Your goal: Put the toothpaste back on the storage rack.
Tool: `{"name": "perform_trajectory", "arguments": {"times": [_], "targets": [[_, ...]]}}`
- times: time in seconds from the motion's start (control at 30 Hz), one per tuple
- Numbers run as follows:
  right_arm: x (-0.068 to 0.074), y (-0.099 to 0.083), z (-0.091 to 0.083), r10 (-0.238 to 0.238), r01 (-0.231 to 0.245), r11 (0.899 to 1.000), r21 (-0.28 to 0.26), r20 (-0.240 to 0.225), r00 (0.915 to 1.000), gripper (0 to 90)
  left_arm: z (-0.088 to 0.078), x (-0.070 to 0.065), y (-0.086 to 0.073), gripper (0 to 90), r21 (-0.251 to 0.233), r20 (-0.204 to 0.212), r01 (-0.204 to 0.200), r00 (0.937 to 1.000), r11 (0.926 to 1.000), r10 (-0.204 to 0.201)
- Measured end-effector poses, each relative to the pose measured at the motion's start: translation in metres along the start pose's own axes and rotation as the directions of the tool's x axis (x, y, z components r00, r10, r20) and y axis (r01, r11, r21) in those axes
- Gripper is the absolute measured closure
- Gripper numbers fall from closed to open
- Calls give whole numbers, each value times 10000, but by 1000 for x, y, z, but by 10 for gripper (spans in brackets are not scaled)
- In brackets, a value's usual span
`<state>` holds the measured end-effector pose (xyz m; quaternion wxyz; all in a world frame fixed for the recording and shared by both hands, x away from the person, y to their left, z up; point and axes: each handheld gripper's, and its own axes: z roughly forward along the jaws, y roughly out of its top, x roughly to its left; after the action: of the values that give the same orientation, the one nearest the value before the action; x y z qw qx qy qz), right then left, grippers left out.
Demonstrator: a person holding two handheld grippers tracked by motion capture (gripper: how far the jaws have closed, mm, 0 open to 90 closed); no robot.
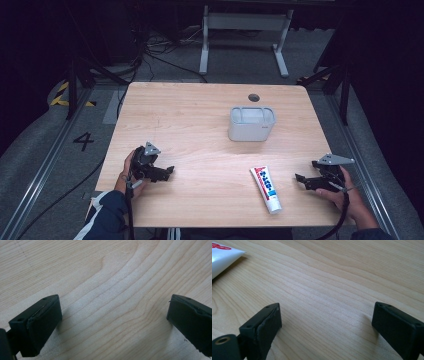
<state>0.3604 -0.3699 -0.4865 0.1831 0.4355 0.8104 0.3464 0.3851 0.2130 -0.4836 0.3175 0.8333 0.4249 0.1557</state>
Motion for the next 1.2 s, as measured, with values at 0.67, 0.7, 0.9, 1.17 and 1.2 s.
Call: {"name": "perform_trajectory", "arguments": {"times": [0.67,0.7,0.9,1.17,1.2], "targets": [[17,18,-7,-420,507,9905,1278,-700,9967,235,-8,5,-8,2,64,582,-639,9963,9979,634],[19,18,-7,-516,598,9898,1291,-661,9965,235,-8,5,-8,2,59,589,-615,9964,9981,610],[36,24,-13,-797,899,9882,1237,-851,9932,239,-8,7,-7,2,15,483,-811,9955,9967,810],[56,37,-19,-1119,1231,9870,1035,-1071,9879,242,-8,7,-7,2,11,459,-845,9954,9964,844],[58,38,-19,-1152,1258,9870,1004,-1058,9877,242,-8,7,-7,2,11,461,-841,9954,9965,839]]}}
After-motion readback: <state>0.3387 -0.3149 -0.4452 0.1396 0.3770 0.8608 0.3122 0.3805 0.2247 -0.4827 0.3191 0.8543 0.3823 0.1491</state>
